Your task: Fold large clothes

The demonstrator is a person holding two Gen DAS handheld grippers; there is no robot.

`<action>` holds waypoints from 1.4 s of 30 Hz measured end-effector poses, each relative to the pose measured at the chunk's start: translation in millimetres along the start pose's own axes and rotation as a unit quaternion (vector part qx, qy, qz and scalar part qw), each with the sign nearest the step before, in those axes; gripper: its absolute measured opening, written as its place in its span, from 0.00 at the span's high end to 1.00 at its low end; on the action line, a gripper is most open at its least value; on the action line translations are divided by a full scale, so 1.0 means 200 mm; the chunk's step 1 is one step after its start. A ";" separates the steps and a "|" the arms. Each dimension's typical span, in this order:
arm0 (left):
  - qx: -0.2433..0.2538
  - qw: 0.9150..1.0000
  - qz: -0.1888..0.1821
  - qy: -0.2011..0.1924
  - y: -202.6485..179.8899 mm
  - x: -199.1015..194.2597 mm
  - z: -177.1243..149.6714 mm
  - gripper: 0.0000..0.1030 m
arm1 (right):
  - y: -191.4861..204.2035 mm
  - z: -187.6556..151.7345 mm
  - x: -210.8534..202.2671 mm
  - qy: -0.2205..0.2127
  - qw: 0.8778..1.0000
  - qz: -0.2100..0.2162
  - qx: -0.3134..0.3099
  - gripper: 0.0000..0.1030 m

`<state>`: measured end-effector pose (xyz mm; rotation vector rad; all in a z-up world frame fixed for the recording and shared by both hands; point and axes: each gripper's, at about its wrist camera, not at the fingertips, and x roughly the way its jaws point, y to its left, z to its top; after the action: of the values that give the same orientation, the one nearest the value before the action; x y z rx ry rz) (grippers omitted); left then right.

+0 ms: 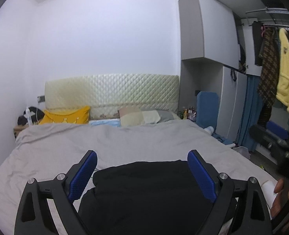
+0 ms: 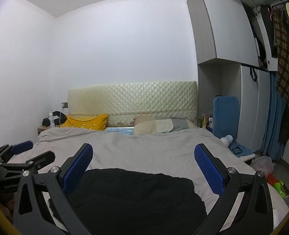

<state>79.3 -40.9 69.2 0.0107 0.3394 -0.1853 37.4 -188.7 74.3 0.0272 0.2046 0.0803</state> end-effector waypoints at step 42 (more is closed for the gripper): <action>-0.040 0.988 0.019 0.146 0.09 0.05 -0.54 0.05 | 0.05 -0.58 -0.08 0.121 0.992 0.019 0.023 0.00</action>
<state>57.3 -21.2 -36.0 -0.0350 0.6376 -0.1325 -2.0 -177.3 -35.6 0.0679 0.4485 0.1160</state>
